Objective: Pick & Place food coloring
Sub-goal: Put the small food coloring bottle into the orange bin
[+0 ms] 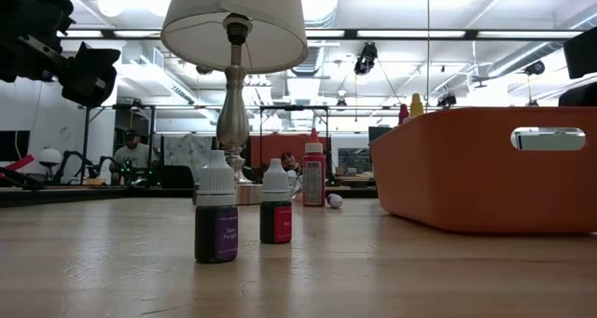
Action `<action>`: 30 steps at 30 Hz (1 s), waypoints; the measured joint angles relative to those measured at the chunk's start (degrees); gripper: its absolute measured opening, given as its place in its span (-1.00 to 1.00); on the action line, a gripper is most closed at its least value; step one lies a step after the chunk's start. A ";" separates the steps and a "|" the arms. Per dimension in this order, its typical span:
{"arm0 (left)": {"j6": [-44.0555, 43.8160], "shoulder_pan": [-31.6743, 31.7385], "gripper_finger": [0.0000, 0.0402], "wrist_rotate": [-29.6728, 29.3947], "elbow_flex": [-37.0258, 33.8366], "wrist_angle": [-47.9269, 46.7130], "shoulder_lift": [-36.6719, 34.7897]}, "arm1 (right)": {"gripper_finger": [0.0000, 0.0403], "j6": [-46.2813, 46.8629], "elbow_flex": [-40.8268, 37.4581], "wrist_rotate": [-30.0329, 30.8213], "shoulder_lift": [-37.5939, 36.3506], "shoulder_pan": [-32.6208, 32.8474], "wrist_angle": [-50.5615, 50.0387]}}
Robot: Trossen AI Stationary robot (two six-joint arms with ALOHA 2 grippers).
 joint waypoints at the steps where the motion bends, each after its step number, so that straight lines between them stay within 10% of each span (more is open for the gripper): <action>1: 0.00 0.00 0.29 0.00 0.00 0.00 0.00 | 0.21 0.16 0.00 -0.13 0.00 0.00 0.00; 30: 0.00 0.00 0.29 0.02 -0.02 0.00 0.00 | 0.09 -6.50 -0.85 -1.18 0.00 0.02 2.20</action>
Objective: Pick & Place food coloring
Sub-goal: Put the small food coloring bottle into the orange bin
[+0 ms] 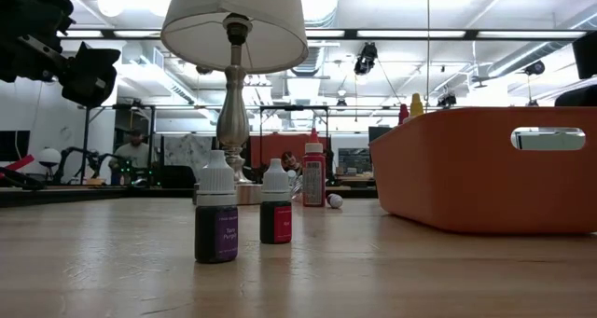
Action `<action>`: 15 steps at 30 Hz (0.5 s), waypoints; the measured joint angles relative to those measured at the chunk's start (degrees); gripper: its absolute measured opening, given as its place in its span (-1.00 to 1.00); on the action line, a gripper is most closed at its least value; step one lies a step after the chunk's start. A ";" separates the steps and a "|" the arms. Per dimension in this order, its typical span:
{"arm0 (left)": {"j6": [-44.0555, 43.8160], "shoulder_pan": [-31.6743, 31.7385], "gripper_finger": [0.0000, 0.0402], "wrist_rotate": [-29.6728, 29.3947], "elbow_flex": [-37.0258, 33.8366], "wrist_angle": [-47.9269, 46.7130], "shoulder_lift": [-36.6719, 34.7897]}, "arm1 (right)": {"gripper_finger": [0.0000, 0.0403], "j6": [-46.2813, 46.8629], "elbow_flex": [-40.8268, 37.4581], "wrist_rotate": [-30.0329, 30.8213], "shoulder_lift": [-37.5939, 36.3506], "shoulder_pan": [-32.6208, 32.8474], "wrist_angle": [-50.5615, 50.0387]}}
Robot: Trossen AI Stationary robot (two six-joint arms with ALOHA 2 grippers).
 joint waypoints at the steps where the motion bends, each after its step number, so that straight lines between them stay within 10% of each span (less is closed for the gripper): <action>1: 0.00 0.00 0.29 0.00 0.00 0.00 0.00 | 0.09 -1.00 0.00 0.00 0.00 0.00 -0.01; 15: 0.00 -0.01 0.29 -0.01 0.01 0.00 -0.02 | 0.09 -12.47 0.00 -1.31 -0.04 0.00 -0.20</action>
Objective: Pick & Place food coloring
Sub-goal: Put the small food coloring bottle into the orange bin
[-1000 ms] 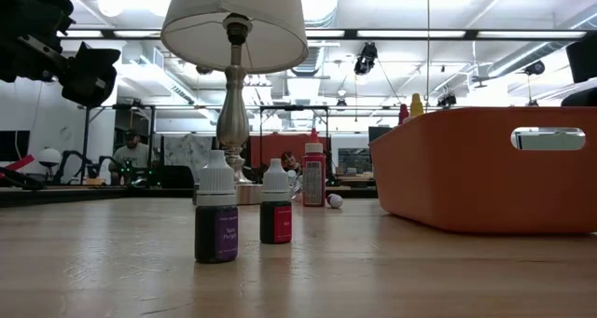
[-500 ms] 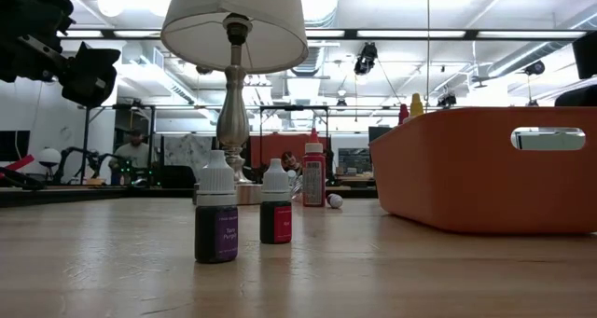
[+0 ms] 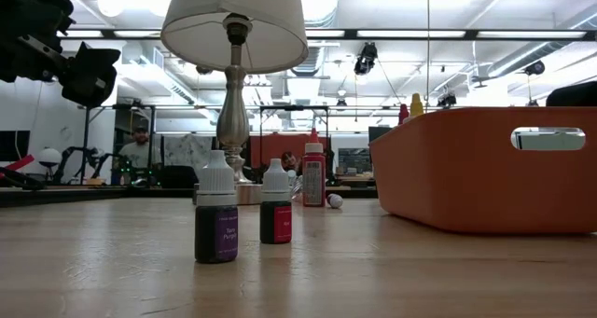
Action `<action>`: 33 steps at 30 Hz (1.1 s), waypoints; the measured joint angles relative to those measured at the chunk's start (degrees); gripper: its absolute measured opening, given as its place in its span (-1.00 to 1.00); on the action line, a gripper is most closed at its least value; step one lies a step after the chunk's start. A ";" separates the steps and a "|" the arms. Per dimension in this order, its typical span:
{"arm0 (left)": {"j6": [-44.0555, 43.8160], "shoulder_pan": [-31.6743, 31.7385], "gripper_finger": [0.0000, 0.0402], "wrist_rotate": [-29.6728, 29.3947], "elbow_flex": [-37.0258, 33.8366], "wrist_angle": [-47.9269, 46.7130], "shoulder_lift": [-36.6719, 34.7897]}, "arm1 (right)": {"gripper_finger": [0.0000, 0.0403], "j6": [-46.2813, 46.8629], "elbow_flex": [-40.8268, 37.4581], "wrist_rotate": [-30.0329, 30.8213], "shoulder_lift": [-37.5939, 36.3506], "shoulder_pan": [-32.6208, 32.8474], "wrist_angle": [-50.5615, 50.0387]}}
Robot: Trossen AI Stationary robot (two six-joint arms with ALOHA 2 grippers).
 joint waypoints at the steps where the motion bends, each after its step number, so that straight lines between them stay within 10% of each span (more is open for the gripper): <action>1: 0.00 0.00 0.29 -0.01 -0.01 0.00 0.01 | 0.09 0.00 0.00 -0.02 0.00 0.00 0.00; 33: 0.00 -0.01 0.29 0.00 0.01 0.00 0.00 | -0.71 1.77 1.82 -4.08 -3.82 -0.02 -5.06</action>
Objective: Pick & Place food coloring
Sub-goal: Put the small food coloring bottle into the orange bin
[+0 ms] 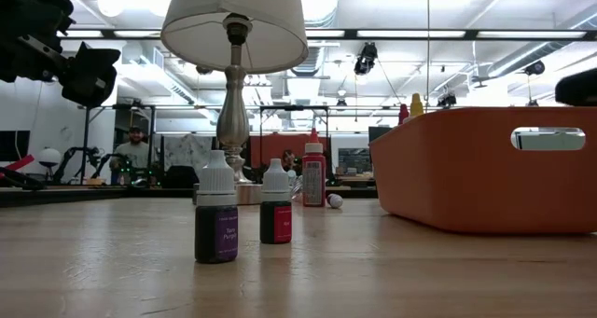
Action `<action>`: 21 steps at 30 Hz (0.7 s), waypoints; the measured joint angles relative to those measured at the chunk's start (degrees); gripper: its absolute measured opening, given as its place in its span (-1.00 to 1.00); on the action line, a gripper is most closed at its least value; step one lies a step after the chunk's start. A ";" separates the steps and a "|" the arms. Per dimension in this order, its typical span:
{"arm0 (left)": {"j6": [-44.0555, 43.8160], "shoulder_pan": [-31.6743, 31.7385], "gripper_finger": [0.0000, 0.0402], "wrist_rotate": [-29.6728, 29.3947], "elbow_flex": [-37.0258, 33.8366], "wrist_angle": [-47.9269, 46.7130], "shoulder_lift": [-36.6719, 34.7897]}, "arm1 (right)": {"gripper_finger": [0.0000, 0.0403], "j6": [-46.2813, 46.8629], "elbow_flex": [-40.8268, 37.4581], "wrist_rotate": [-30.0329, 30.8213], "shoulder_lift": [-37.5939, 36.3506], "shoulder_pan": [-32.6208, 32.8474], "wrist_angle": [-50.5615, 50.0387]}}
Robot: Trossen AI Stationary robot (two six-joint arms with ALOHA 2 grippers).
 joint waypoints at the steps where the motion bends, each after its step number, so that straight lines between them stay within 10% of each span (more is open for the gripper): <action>1: 0.00 0.00 0.29 0.02 0.00 0.00 0.02 | -0.70 0.08 0.38 0.00 -0.70 0.00 -1.26; 21: 0.00 0.01 0.29 0.01 -0.01 0.00 0.00 | -0.70 -3.19 19.01 1.16 -6.25 -8.06 -22.63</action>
